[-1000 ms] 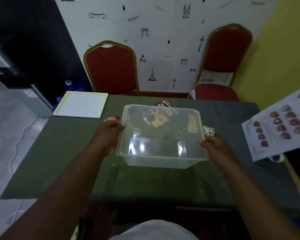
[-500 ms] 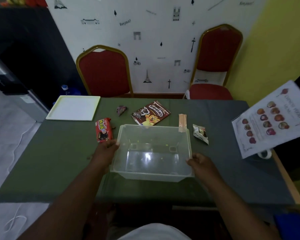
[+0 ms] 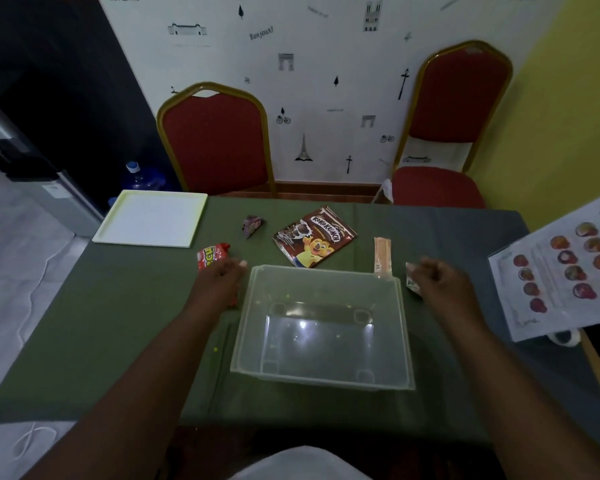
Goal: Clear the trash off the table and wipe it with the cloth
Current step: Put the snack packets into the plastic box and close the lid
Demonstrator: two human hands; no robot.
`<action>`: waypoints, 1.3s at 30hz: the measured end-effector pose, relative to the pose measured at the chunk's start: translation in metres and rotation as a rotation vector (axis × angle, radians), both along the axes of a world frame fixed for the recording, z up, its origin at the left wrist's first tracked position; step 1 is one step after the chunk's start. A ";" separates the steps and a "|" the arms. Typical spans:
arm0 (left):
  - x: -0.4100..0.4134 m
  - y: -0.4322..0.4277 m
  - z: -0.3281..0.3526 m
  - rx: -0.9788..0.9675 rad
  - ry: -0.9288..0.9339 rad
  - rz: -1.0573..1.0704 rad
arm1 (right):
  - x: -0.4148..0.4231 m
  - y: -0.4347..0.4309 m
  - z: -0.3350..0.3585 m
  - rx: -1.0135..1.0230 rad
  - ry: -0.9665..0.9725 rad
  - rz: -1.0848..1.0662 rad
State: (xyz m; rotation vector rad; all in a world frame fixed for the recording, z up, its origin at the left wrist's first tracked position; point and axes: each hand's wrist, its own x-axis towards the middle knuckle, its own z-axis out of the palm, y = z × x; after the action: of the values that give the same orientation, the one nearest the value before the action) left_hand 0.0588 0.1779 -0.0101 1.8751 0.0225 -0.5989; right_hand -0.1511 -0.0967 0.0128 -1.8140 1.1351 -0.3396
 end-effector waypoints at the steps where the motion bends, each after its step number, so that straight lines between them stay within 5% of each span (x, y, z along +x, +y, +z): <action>1: 0.014 -0.008 0.000 0.009 -0.014 -0.013 | 0.019 -0.010 0.002 -0.016 -0.011 -0.017; 9: 0.100 -0.089 -0.022 0.037 0.151 -0.246 | 0.177 -0.054 -0.026 0.026 0.102 0.175; 14: 0.119 -0.115 -0.055 0.113 0.337 -0.304 | 0.249 -0.070 -0.080 -0.093 0.420 0.347; 24: 0.136 -0.130 -0.086 0.093 0.479 -0.220 | 0.276 -0.084 -0.138 -0.294 0.715 0.411; 29: 0.132 -0.132 -0.075 0.017 0.445 -0.180 | 0.264 -0.078 -0.119 -0.216 0.589 0.352; 39: 0.091 -0.096 0.028 -0.152 -0.003 -0.167 | 0.167 -0.029 0.003 -0.061 -0.074 0.149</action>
State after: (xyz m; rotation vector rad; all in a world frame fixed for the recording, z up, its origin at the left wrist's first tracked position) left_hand 0.1495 0.0818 0.0181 1.7412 -0.1784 -0.6922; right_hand 0.0158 -0.1258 0.0160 -1.9109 0.9412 -0.3542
